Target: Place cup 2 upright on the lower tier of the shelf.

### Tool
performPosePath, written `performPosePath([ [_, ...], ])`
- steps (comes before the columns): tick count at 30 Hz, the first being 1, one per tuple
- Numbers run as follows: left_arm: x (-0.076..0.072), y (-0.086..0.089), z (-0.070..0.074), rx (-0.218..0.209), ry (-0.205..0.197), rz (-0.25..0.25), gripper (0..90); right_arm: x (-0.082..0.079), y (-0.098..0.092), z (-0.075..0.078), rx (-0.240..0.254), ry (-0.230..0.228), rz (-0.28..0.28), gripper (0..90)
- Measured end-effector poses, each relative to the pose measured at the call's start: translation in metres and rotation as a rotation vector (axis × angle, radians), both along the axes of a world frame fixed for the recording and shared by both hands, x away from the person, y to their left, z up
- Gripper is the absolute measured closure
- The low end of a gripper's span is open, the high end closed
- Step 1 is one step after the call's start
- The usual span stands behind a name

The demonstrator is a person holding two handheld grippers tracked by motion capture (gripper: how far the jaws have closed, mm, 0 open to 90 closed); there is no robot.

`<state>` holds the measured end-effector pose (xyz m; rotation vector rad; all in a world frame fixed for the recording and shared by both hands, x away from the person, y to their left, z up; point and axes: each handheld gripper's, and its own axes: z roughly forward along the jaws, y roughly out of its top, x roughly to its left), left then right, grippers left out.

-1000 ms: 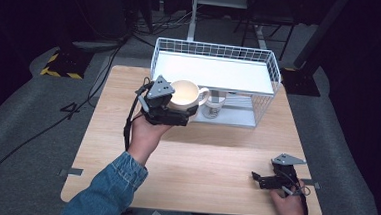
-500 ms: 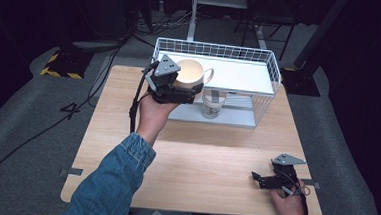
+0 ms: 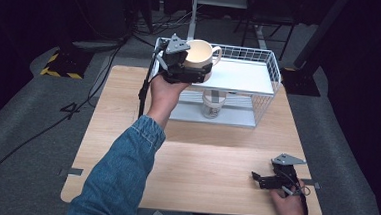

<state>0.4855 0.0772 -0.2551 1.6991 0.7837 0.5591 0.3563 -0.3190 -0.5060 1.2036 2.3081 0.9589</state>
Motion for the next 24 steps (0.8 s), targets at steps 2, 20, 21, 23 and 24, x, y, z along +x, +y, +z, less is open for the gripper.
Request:
performPosePath([
  [2,0.005,-0.002,0.002,-0.007,0.008,-0.001,9.2,0.000,0.000,0.000,0.000,0.000,0.000,1.6],
  [20,0.050,-0.017,0.005,-0.018,0.019,0.034,9.3,0.003,0.005,0.000,0.005,0.000,-0.009,1.6],
  [21,0.052,-0.018,0.004,-0.016,0.019,0.037,9.3,0.003,0.005,0.000,0.004,0.000,-0.010,1.6],
  [23,0.057,-0.021,0.002,-0.015,0.021,0.043,9.3,0.003,0.005,0.000,0.004,0.000,-0.011,1.6],
  [24,0.062,-0.023,0.000,-0.013,0.027,0.049,9.3,0.003,0.005,0.000,0.004,0.000,-0.013,1.6],
])
